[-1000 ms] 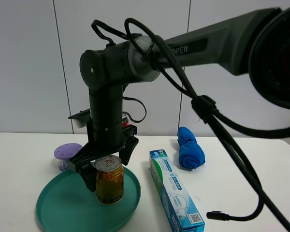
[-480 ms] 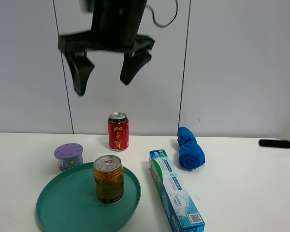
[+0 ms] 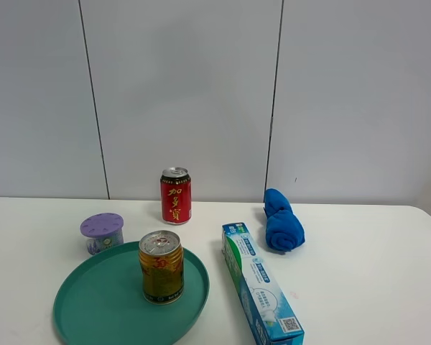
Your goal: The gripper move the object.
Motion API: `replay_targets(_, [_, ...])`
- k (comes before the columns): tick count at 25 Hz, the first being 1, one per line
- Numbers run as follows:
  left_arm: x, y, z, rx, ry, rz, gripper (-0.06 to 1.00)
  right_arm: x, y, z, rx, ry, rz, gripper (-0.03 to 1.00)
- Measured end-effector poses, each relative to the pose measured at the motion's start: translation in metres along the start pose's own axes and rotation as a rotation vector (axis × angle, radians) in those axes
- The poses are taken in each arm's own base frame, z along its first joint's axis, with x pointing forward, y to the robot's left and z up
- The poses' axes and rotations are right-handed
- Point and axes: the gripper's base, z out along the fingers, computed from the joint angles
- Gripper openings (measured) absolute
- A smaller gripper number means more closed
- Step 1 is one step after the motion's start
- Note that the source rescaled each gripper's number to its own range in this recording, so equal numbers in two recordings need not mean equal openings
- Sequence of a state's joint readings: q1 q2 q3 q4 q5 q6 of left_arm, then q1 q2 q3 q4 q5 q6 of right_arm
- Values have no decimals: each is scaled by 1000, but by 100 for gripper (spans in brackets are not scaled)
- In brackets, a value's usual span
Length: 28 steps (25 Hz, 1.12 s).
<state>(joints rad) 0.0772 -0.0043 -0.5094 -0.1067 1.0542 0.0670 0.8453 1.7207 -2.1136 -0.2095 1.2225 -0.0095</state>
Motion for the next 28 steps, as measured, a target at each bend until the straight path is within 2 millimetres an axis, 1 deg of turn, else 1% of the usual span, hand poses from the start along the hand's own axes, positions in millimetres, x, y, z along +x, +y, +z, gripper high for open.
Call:
replay_targets(2, [0, 0, 0, 0, 0, 0, 100, 0, -7, -8, 48, -14, -10, 79])
replay_targets(4, [0, 0, 0, 0, 0, 0, 100, 1, -19, -13, 117, -20, -14, 79])
replay_targets(5, [0, 0, 0, 0, 0, 0, 100, 1, -19, -13, 117, -20, -14, 79])
replay_targets(7, [0, 0, 0, 0, 0, 0, 100, 3, -35, -18, 175, -21, -1, 79])
replay_targets(10, [0, 0, 0, 0, 0, 0, 100, 9, -68, -23, 262, -10, 50, 79])
replay_targets(14, [0, 0, 0, 0, 0, 0, 100, 27, -126, -32, 409, 29, 154, 79])
replay_targets(16, [0, 0, 0, 0, 0, 0, 100, 40, -159, -39, 501, 58, 211, 79])
replay_targets(17, [0, 0, 0, 0, 0, 0, 100, 46, -171, -44, 538, 67, 233, 79])
replay_targets(19, [0, 0, 0, 0, 0, 0, 100, 60, -195, -58, 608, 82, 291, 79])
replay_targets(20, [0, 0, 0, 0, 0, 0, 100, 71, -213, -73, 665, 88, 340, 79])
replay_targets(22, [0, 0, 0, 0, 0, 0, 100, 83, -228, -90, 715, 86, 393, 79])
replay_targets(26, [0, 0, 0, 0, 0, 0, 100, 103, -244, -130, 784, 48, 499, 79])
replay_targets(28, [0, 0, 0, 0, 0, 0, 100, 110, -244, -152, 828, 24, 527, 79])
